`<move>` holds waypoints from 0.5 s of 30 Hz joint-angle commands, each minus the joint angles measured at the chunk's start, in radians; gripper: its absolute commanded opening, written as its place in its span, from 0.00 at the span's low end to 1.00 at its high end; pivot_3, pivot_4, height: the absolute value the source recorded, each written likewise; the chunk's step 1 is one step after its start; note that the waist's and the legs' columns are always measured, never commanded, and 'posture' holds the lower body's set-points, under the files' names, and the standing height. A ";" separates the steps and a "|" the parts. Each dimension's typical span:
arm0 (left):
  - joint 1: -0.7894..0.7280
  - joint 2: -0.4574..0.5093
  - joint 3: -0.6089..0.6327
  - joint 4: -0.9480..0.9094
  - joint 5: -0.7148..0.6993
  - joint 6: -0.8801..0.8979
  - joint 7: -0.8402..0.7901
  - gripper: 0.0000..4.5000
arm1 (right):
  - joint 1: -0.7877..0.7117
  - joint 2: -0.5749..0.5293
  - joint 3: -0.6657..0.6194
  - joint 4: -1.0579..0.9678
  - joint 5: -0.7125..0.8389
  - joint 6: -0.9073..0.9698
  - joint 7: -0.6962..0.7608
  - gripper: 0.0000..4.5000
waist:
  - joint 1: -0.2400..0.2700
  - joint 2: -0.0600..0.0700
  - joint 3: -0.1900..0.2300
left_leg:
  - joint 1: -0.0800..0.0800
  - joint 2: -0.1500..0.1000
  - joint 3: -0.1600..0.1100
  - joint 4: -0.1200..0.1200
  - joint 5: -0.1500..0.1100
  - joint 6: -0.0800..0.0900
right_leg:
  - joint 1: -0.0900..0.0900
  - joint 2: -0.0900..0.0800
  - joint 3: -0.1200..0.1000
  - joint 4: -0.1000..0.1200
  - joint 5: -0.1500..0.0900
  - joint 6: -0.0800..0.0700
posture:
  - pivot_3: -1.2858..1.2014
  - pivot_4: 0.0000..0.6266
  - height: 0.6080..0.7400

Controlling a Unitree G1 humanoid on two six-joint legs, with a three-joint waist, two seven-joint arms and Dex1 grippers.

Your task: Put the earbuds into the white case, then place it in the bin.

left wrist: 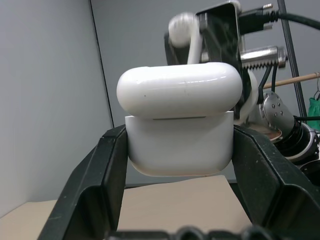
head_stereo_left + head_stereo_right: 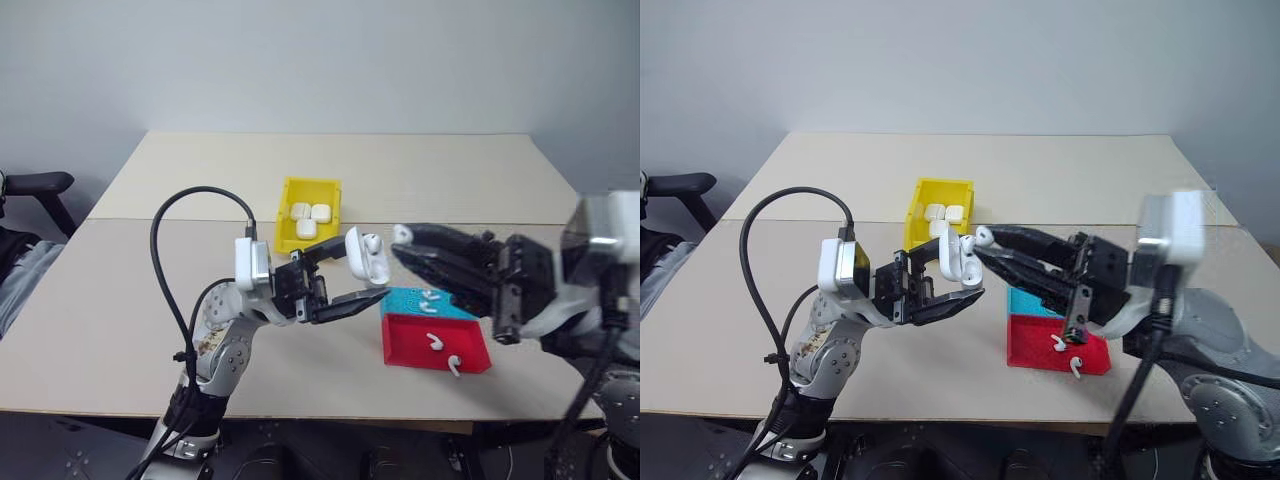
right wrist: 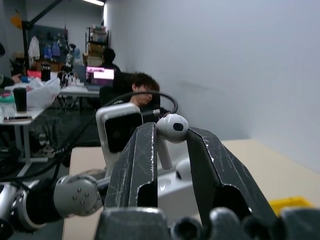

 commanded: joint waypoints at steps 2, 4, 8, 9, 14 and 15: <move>-0.004 -0.007 0.014 -0.040 -0.012 -0.004 -0.003 0.63 | 0.001 0.002 0.010 -0.010 -0.046 -0.006 0.030 0.22 | 0.000 0.000 0.000 | 0.000 0.000 0.000 0.000 0.000 0.000 | 0.000 0.000 0.000 0.000 0.000 0.000 | 0.52 0.24 1.00; -0.001 -0.009 0.013 -0.043 -0.011 -0.005 -0.002 0.63 | 0.008 0.006 0.015 -0.010 -0.051 -0.002 0.040 0.22 | 0.000 0.000 0.000 | 0.000 0.000 0.000 0.000 0.000 0.000 | 0.000 0.000 0.000 0.000 0.000 0.000 | 0.52 0.24 1.00; 0.000 -0.015 0.011 -0.039 -0.001 -0.015 -0.001 0.63 | 0.019 0.010 0.017 -0.018 -0.060 -0.001 0.055 0.22 | 0.000 0.000 0.000 | 0.000 0.000 0.000 0.000 0.000 0.000 | 0.000 0.000 0.000 0.000 0.000 0.000 | 0.52 0.24 1.00; 0.001 -0.016 0.012 -0.037 0.003 -0.018 0.001 0.63 | 0.022 0.007 0.016 -0.017 -0.060 0.001 0.059 0.22 | 0.000 0.000 0.000 | 0.000 0.000 0.000 0.000 0.000 0.000 | 0.000 0.000 0.000 0.000 0.000 0.000 | 0.52 0.24 1.00; 0.008 -0.021 0.016 -0.035 0.009 -0.025 -0.004 0.63 | 0.023 0.007 0.026 -0.010 -0.082 0.004 0.066 0.22 | 0.000 0.000 0.000 | 0.000 0.000 0.000 0.000 0.000 0.000 | 0.000 0.000 0.000 0.000 0.000 0.000 | 0.52 0.24 1.00; 0.010 -0.021 0.016 -0.037 0.009 -0.024 -0.004 0.63 | 0.023 0.006 0.029 -0.010 -0.086 0.004 0.068 0.22 | 0.000 0.000 0.000 | 0.000 0.000 0.000 0.000 0.000 0.000 | 0.000 0.000 0.000 0.000 0.000 0.000 | 0.52 0.24 1.00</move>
